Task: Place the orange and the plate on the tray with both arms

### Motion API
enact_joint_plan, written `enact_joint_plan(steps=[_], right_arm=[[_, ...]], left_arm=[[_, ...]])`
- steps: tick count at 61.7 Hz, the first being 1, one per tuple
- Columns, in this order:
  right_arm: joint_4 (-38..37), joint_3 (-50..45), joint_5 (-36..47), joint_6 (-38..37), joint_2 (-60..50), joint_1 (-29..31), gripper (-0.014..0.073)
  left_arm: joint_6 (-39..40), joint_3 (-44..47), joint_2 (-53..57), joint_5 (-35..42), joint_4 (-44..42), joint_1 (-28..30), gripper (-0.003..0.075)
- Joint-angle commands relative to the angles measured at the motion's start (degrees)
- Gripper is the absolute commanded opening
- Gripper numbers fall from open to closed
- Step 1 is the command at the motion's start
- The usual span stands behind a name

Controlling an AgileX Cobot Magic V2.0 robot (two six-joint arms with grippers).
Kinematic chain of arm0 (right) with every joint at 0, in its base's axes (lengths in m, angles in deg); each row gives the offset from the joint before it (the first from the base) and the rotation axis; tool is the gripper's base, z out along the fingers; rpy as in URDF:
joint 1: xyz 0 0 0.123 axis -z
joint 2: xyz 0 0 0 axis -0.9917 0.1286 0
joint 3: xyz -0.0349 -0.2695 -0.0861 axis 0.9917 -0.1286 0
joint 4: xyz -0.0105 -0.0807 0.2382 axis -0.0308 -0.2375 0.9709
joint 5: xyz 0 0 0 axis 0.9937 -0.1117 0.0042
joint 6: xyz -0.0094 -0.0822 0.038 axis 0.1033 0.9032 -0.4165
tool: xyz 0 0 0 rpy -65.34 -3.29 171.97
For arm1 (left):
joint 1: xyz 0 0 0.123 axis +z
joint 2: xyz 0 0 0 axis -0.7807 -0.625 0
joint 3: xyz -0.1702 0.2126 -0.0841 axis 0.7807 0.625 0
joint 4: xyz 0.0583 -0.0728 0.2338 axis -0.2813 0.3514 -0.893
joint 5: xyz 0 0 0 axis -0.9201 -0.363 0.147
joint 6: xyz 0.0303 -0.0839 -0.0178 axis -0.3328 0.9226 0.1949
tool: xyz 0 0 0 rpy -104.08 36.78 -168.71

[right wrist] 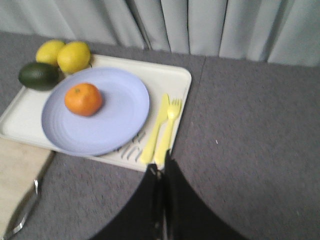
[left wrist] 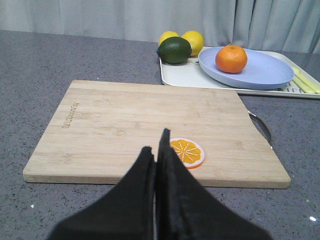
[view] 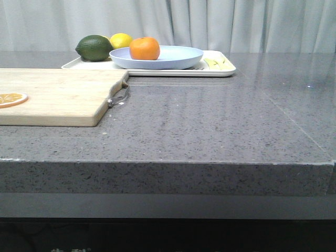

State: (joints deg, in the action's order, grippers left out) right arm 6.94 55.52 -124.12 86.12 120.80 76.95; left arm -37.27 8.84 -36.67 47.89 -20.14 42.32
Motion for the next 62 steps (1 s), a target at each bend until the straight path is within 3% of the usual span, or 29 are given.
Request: enact_joint_plan(steps=[1, 14, 36, 50, 62], right_arm=[[-1.1, -9.6, -2.9, 3.8, -9.0, 0.2, -0.0061], [-1.3, -38.5, 7.6, 6.1, -25.7, 0.2, -0.0061], [-1.4, -81.6, 34.6, 6.4, -53.9, 0.2, -0.0061], [-1.2, -99.8, 44.0, 6.4, -70.7, 0.2, -0.0061], [-1.1, -105.4, 48.4, 6.4, -81.9, 0.2, -0.0061]], left_arm=[[0.4, -1.5, -0.6, 4.8, 0.3, 0.2, -0.0018], [0.4, -1.5, -0.6, 4.8, 0.4, 0.2, -0.0018], [0.4, -1.5, -0.6, 4.8, 0.6, 0.2, -0.0018], [0.4, -1.5, -0.6, 4.8, 0.6, 0.2, -0.0018], [0.4, -1.5, -0.6, 4.8, 0.6, 0.2, -0.0018]])
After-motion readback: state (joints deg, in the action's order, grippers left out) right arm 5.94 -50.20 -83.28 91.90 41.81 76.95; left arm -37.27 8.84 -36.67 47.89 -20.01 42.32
